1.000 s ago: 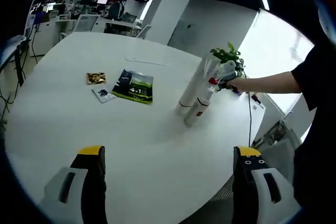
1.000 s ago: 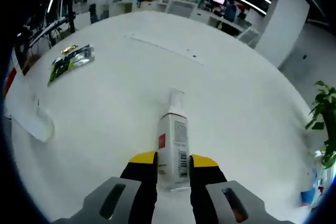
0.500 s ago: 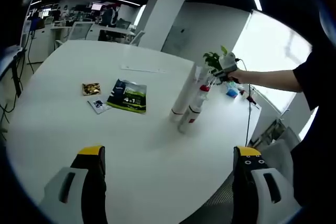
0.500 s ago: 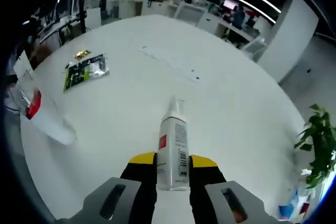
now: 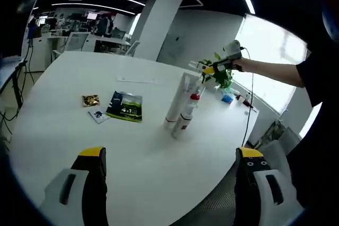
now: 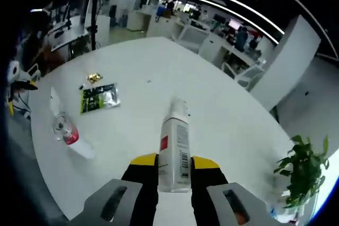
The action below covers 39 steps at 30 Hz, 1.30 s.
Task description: Arrange the skincare products in the storage area until every visible bottle or jar stands upright without overlapping.
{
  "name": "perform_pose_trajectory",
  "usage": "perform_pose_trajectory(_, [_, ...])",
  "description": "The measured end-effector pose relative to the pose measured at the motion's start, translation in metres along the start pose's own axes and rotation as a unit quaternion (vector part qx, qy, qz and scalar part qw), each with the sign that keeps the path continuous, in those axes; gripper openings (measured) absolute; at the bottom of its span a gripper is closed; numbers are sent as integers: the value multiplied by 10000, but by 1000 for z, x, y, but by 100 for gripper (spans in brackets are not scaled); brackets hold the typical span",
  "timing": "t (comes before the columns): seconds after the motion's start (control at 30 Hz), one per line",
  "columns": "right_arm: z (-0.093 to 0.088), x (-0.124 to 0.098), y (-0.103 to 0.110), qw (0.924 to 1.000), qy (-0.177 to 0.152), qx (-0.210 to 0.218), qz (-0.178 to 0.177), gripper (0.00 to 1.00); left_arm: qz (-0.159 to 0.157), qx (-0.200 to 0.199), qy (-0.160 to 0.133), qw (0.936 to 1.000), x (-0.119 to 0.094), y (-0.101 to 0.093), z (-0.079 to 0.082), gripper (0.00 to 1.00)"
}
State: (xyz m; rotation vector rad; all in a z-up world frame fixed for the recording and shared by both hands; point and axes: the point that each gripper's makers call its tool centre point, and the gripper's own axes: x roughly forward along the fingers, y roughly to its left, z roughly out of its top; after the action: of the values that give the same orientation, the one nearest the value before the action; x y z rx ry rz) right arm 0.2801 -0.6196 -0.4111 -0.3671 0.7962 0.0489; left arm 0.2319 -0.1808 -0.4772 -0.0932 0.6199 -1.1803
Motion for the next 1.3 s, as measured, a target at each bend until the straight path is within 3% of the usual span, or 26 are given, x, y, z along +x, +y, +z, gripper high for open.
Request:
perform_pose_trajectory(0.1, [16,-20,15,9995,-304,32,50,14,-45,79,-54,9999,-4,-4,4,94])
perform_pose_trajectory(0.37, [54,-90,93,9956,-924,40,156,14,-224,198,-134,9995,-12,-18,9,94])
perform_pose_trajectory(0.43, [49,-85,95,9948,-996,46,185,14,-279,220,-101,9993,-12,-22,7,94])
perform_pose_trajectory(0.63, [63,-104,104,9908,-1322,112,272,14,-413,248,-65,9988,-15,-29,5,95])
perform_pose_trajectory(0.97, [85,-140,128,9802,-1912,218,474,14,-650,193,-237,9974,-19,-43,16,95])
perform_pose_trajectory(1.3, [90,-158,150,9685,-2344,479,692,14,-809,100,-311,9962,-21,-57,23,97])
